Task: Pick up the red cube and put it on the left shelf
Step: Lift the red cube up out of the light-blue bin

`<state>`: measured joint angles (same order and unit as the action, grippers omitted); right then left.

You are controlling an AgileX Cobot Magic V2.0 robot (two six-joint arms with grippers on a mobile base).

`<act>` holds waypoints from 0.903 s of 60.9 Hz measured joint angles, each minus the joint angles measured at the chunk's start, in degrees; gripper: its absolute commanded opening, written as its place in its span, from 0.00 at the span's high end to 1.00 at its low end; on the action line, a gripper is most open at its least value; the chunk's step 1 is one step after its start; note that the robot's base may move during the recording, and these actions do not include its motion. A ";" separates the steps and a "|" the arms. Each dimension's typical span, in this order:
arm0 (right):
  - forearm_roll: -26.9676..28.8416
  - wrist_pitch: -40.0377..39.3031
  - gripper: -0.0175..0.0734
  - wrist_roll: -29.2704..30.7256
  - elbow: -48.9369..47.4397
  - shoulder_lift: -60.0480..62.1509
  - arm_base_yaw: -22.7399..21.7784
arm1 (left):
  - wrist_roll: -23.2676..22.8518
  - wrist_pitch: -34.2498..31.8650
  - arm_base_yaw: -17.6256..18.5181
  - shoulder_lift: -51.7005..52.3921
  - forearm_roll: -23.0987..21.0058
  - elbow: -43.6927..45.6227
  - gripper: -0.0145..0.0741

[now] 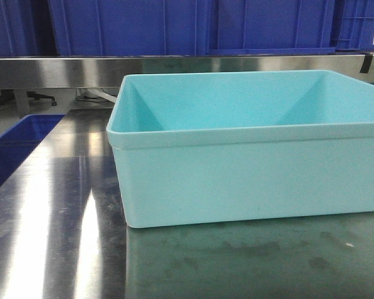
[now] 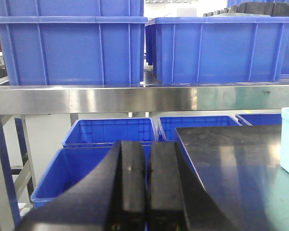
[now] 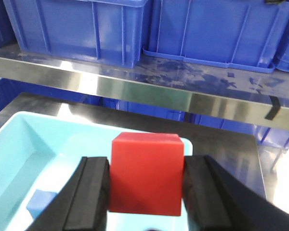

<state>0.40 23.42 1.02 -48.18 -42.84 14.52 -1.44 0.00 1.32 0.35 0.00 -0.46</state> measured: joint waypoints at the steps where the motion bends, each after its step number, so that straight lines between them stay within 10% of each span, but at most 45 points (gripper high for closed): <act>1: 0.00 0.00 0.75 0.00 0.48 0.66 0.00 | 0.00 0.00 0.00 0.00 0.00 0.00 0.72; 55: 0.00 -1.53 0.75 0.00 3.71 6.92 0.00 | 0.00 0.00 0.00 0.00 0.00 0.00 0.72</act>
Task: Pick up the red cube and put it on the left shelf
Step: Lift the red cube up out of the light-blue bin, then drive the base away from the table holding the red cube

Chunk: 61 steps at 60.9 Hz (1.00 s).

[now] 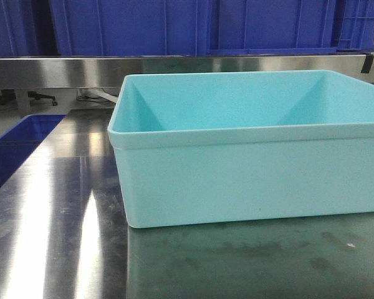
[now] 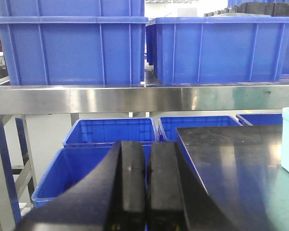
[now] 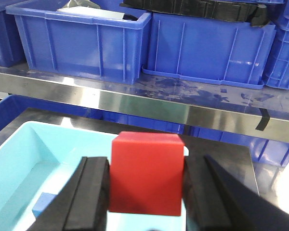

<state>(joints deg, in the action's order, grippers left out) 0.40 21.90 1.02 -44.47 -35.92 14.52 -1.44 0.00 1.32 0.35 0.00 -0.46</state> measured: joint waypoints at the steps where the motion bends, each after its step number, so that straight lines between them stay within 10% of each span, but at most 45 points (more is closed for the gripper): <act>1: 0.00 0.00 0.75 0.00 0.00 0.00 0.00 | 0.00 0.00 0.00 0.00 0.00 0.00 0.72; 61: 0.00 0.00 0.75 0.00 0.00 0.00 0.00 | 0.00 0.00 0.00 0.00 0.00 0.00 0.72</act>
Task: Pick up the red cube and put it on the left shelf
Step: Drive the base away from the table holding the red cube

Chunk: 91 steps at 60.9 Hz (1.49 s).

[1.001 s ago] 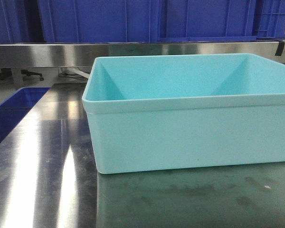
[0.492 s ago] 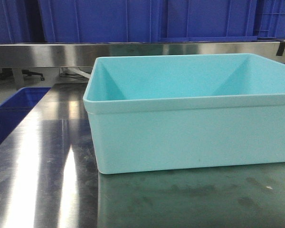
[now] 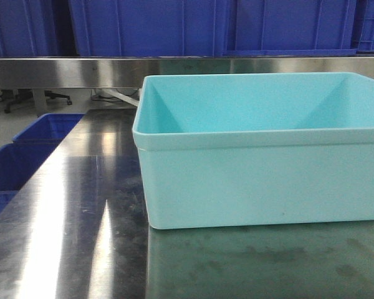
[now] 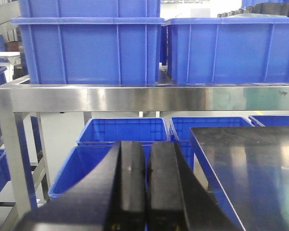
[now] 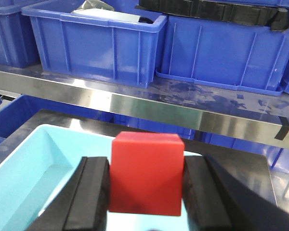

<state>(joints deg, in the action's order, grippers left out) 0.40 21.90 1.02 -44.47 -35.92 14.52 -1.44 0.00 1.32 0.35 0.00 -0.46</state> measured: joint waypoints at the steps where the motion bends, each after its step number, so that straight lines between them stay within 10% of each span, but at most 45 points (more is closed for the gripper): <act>1: 0.00 0.00 0.75 0.00 0.00 0.00 0.00 | 0.00 0.00 0.00 0.00 0.00 0.00 0.72; 91: 0.00 -0.02 0.75 0.00 0.00 0.00 -0.09 | 0.00 0.00 0.00 0.00 0.00 0.00 0.72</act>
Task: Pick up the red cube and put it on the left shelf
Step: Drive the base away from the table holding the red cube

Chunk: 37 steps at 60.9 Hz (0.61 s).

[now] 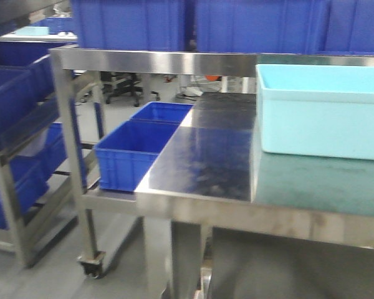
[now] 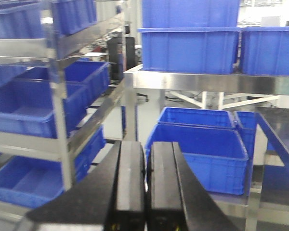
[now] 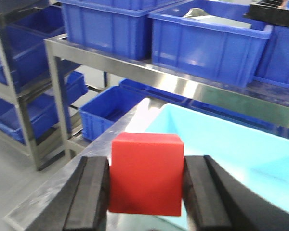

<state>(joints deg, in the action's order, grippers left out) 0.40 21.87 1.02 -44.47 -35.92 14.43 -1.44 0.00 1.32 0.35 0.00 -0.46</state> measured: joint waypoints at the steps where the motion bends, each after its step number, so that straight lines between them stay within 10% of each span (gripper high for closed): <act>1: 0.00 0.00 0.75 0.00 0.00 0.00 0.00 | 0.00 0.00 0.00 0.00 0.00 0.00 0.72; 37: 0.00 0.00 0.75 0.00 0.00 0.00 0.00 | 0.00 0.00 0.00 0.00 0.00 0.00 0.72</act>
<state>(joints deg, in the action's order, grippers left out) 0.40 21.87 1.02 -44.47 -35.92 14.43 -1.44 0.00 1.32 0.35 0.00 -0.46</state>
